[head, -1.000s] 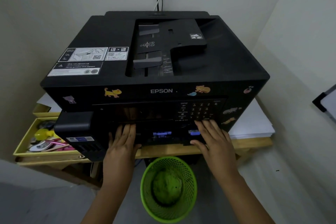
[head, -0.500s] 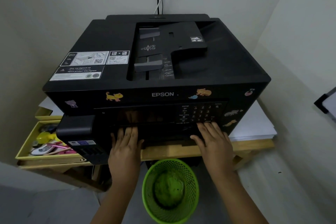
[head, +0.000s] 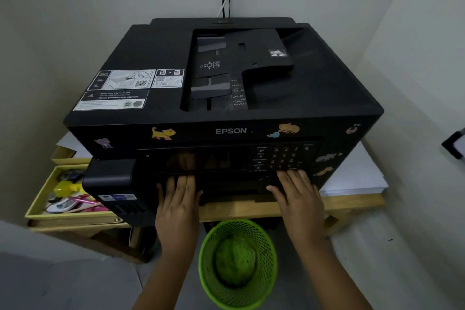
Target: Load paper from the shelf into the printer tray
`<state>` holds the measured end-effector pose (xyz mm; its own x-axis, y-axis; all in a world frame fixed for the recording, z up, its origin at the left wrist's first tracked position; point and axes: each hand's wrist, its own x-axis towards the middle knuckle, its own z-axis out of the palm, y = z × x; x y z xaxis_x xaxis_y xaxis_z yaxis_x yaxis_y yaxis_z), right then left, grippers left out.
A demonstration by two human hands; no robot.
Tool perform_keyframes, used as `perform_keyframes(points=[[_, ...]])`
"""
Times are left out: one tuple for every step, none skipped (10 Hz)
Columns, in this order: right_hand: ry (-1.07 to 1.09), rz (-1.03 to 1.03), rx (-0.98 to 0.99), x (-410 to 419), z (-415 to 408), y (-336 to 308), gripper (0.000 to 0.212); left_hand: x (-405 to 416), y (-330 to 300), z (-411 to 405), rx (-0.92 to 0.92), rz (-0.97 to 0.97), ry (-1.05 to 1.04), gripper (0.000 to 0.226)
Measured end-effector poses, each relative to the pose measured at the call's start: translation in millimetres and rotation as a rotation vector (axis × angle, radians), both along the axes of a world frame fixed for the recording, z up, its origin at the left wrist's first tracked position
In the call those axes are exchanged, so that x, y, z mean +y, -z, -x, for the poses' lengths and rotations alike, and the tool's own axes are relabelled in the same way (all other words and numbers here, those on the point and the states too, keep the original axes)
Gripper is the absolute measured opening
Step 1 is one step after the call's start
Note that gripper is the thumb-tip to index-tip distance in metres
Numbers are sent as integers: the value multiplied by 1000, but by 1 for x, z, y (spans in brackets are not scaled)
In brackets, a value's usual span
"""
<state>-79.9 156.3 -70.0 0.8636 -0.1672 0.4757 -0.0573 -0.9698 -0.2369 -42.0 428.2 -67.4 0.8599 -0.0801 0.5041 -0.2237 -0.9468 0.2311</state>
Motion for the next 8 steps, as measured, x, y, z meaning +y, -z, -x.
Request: perform_keyframes(points=[[-2,40,49,0,2,-1,46,2,-2,1,-2,-4,24,46],[13,72,85,4,6,-2,51,4,-6,4,48,-21,45,52],[31,107,124,6,10,-4,59,6,-13,10,171,-77,49,68],[15,115,172,8,18,-12,65,9,-21,19,284,-145,75,89],[-15,116,232,10,29,-22,73,14,-32,27,335,-180,97,101],[-23,95,287,11,38,-27,78,22,-38,38,402,-214,124,110],[-33,91,338,15,48,-40,82,30,-47,46,447,-241,147,108],[-49,83,398,16,58,-45,82,35,-49,53,483,-230,175,105]])
